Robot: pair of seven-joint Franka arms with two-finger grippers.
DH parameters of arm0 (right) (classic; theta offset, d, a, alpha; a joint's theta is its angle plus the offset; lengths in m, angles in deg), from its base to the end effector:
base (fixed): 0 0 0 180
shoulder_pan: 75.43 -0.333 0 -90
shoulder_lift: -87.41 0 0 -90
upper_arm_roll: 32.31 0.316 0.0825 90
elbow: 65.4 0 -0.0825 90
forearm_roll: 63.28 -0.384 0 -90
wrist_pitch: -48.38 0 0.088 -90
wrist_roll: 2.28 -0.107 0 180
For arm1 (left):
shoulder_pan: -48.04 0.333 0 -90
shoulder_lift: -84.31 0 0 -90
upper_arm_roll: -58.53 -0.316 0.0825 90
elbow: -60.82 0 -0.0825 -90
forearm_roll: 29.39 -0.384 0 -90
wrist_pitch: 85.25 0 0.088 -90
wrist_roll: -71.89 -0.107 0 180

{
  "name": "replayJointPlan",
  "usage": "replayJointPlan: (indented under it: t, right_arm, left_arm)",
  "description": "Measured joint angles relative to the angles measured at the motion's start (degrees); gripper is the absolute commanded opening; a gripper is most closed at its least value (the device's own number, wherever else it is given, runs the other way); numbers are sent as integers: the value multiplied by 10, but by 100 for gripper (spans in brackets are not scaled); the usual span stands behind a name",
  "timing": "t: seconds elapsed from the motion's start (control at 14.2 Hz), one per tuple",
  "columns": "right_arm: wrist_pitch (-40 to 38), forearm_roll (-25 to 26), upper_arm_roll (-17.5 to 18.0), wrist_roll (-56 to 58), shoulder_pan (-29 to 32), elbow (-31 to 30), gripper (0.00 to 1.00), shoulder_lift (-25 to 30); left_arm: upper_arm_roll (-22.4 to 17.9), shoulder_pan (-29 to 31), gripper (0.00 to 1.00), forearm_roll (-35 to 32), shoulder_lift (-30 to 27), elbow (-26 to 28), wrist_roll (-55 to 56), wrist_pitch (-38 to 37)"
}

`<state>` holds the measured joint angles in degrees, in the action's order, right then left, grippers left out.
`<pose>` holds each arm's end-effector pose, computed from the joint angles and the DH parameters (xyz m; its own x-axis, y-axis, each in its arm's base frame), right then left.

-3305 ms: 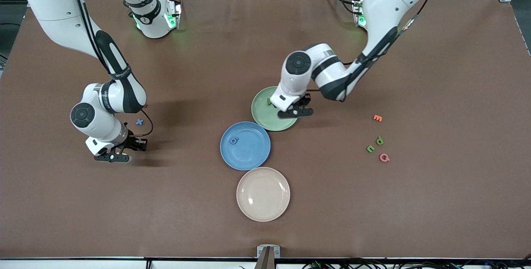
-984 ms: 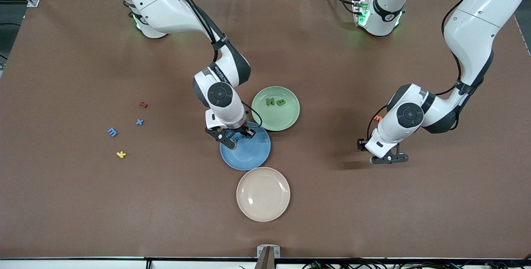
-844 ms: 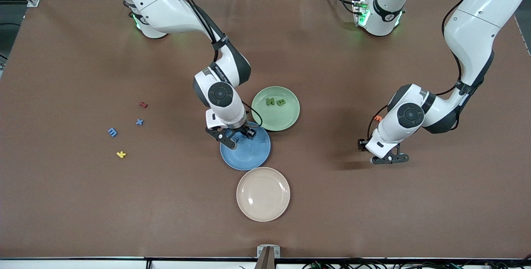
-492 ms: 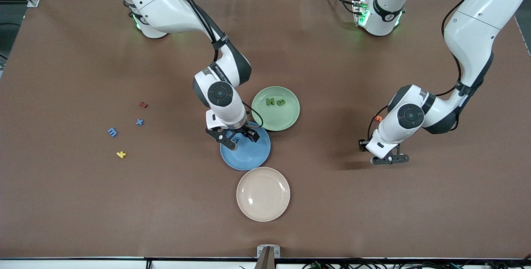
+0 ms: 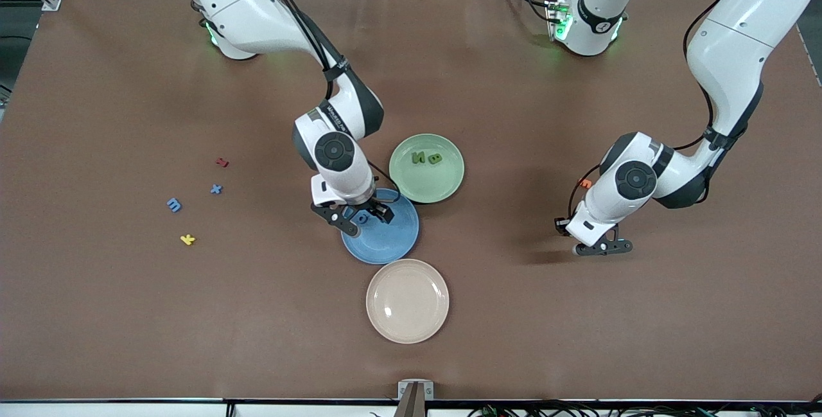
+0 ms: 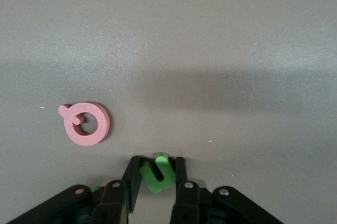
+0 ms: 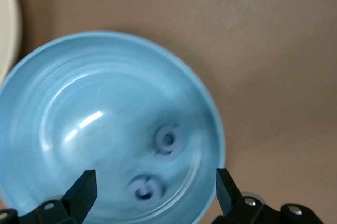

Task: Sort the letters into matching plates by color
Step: 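Drop the right gripper's c on the blue plate while the left gripper grasps J, then drop the left gripper's J on the green plate while the right gripper returns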

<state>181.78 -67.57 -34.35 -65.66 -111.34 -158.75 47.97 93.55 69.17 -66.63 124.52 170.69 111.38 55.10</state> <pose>0.5717 0.3890 0.2185 0.8482 -0.5291 -0.0241 -0.5296 -0.8479 -0.0241 0.6055 -0.1360 0.1793 0.9981 0.0502 0.0350 0.0506 -0.9987 -0.0113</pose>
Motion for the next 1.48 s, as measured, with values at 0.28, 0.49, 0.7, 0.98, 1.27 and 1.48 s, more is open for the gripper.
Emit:
replayJointPlan:
  t: [0.28, 0.49, 0.7, 0.98, 1.27, 1.48]
  right_arm:
    - [-42, 0, -3, 107, 50, -46, 100, 64]
    - [-45, 0, -6, 200, 96, -121, 100, 136]
    - [-44, 4, -7, 298, 151, -199, 100, 200]
    - [29, 38, -7, 374, 209, -303, 100, 248]
    - [115, 67, -7, 459, 270, -372, 100, 254]
    - [182, 82, -7, 517, 317, -406, 97, 251]
  left_arm:
    - [2, -1, 13, 0, -1, -3, 0, 0]
    - [40, -1, 13, 0, -6, -4, 34, -36]
    - [105, -6, 13, 0, -12, -5, 106, -93]
    - [154, -66, 13, 0, -12, -11, 218, -126]
    - [146, -184, 14, 20, -6, -38, 316, -130]
    - [101, -263, 15, 62, 6, -71, 328, -131]
